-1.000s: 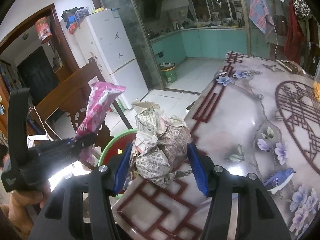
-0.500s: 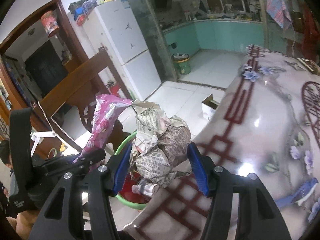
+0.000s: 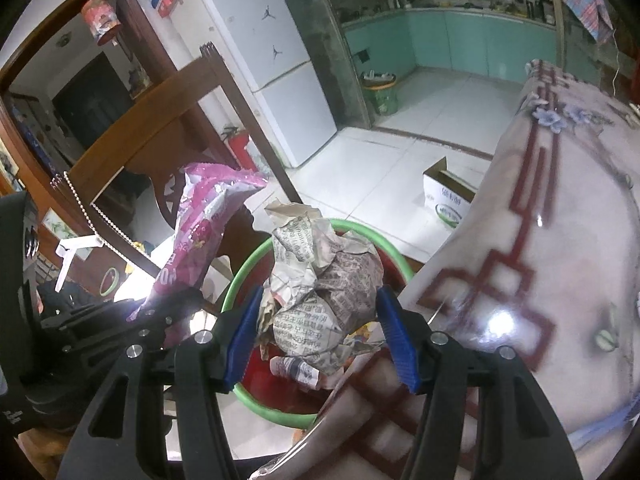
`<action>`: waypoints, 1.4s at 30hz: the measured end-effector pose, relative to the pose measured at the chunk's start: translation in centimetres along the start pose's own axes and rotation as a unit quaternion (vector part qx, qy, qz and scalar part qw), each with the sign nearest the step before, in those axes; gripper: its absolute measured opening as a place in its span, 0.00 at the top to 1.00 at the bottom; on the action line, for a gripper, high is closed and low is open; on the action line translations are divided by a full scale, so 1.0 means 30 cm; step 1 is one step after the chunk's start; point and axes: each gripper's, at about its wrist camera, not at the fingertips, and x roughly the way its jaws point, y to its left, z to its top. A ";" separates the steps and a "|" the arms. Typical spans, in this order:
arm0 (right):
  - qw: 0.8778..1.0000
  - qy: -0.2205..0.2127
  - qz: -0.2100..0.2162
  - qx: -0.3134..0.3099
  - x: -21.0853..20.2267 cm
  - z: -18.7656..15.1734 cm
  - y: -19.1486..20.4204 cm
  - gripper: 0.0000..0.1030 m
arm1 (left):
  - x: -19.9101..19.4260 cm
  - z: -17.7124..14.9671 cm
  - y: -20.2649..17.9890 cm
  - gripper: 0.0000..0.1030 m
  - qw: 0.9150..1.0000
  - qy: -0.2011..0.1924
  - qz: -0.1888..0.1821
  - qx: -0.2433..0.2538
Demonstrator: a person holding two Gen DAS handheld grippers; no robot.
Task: Collect trash
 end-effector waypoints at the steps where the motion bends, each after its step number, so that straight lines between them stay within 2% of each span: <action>1: 1.000 0.002 0.000 0.001 0.007 -0.002 0.001 0.45 | 0.005 0.000 0.004 0.83 1.000 0.003 -0.001 -0.001; 17: 1.000 0.017 -0.009 0.000 0.057 -0.006 -0.008 0.45 | 0.039 0.001 0.014 0.83 1.000 0.018 -0.002 -0.006; 19: 1.000 0.016 -0.009 0.000 0.058 -0.002 -0.004 0.41 | 0.039 0.003 0.019 0.81 1.000 0.017 0.000 -0.009; 25: 1.000 0.003 -0.017 0.004 0.050 0.004 -0.009 0.34 | 0.031 0.013 0.029 0.55 1.000 0.006 0.016 -0.016; 28: 1.000 -0.006 -0.022 -0.002 0.034 0.006 -0.009 0.30 | 0.029 0.016 0.025 0.45 1.000 0.004 0.019 -0.017; 32: 0.999 -0.014 -0.034 -0.023 0.018 0.007 0.010 0.28 | 0.023 0.024 0.032 0.37 0.999 -0.002 0.023 -0.025; 34: 0.999 -0.022 -0.041 -0.026 0.002 0.008 0.011 0.23 | 0.017 0.028 0.033 0.31 0.999 -0.005 0.024 -0.030; 38: 0.997 -0.047 -0.053 -0.031 -0.069 -0.002 -0.001 0.20 | -0.014 0.042 0.002 0.21 0.999 -0.022 0.014 -0.030; 40: 0.995 -0.060 -0.067 -0.039 -0.125 -0.013 -0.014 0.11 | -0.035 0.051 -0.028 0.18 0.999 -0.034 0.004 -0.027; 42: 0.994 -0.068 -0.079 -0.045 -0.185 -0.026 -0.036 0.07 | -0.056 0.062 -0.072 0.14 0.999 -0.045 0.000 -0.020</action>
